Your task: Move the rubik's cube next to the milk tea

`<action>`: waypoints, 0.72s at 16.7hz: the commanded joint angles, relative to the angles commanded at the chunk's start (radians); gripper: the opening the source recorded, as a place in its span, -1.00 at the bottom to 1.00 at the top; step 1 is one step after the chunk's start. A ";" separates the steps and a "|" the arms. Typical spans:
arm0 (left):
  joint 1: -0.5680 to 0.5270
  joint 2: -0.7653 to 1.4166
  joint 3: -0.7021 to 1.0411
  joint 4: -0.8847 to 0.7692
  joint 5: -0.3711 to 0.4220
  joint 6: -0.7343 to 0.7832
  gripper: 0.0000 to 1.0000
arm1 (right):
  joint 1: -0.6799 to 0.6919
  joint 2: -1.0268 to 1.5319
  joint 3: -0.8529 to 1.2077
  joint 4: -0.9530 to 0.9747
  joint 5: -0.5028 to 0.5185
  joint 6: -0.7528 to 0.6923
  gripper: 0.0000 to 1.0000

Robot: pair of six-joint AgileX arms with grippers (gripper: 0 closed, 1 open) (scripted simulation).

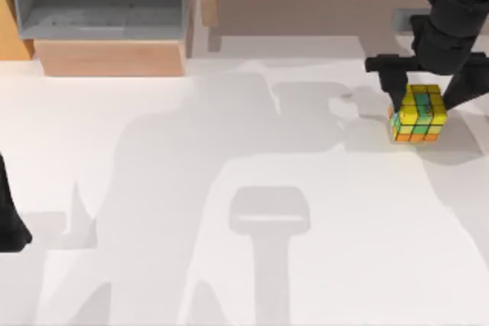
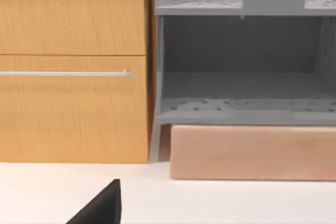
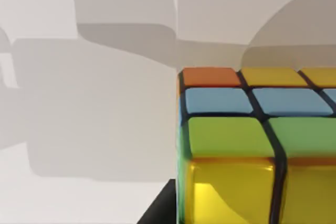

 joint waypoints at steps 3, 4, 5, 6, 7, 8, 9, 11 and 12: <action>0.000 0.000 0.000 0.000 0.000 0.000 1.00 | 0.000 0.000 0.000 0.000 0.000 0.000 0.36; 0.000 0.000 0.000 0.000 0.000 0.000 1.00 | 0.000 0.000 0.000 0.000 0.000 0.000 0.51; 0.000 0.000 0.000 0.000 0.000 0.000 1.00 | 0.000 0.000 0.000 0.000 0.000 0.000 0.66; 0.000 0.000 0.000 0.000 0.000 0.000 1.00 | 0.000 0.000 0.000 0.000 0.000 0.000 0.81; 0.000 0.000 0.000 0.000 0.000 0.000 1.00 | 0.000 0.000 0.000 0.000 0.000 0.000 0.96; 0.000 0.000 0.000 0.000 0.000 0.000 1.00 | 0.000 0.000 0.000 0.000 0.000 0.000 1.00; 0.000 0.000 0.000 0.000 0.000 0.000 1.00 | 0.000 0.000 0.000 0.000 0.000 0.000 1.00; 0.000 0.000 0.000 0.000 0.000 0.000 1.00 | 0.000 0.000 0.000 0.000 0.000 0.000 1.00; 0.000 0.000 0.000 0.000 0.000 0.000 1.00 | 0.000 0.000 0.000 0.000 0.000 0.000 1.00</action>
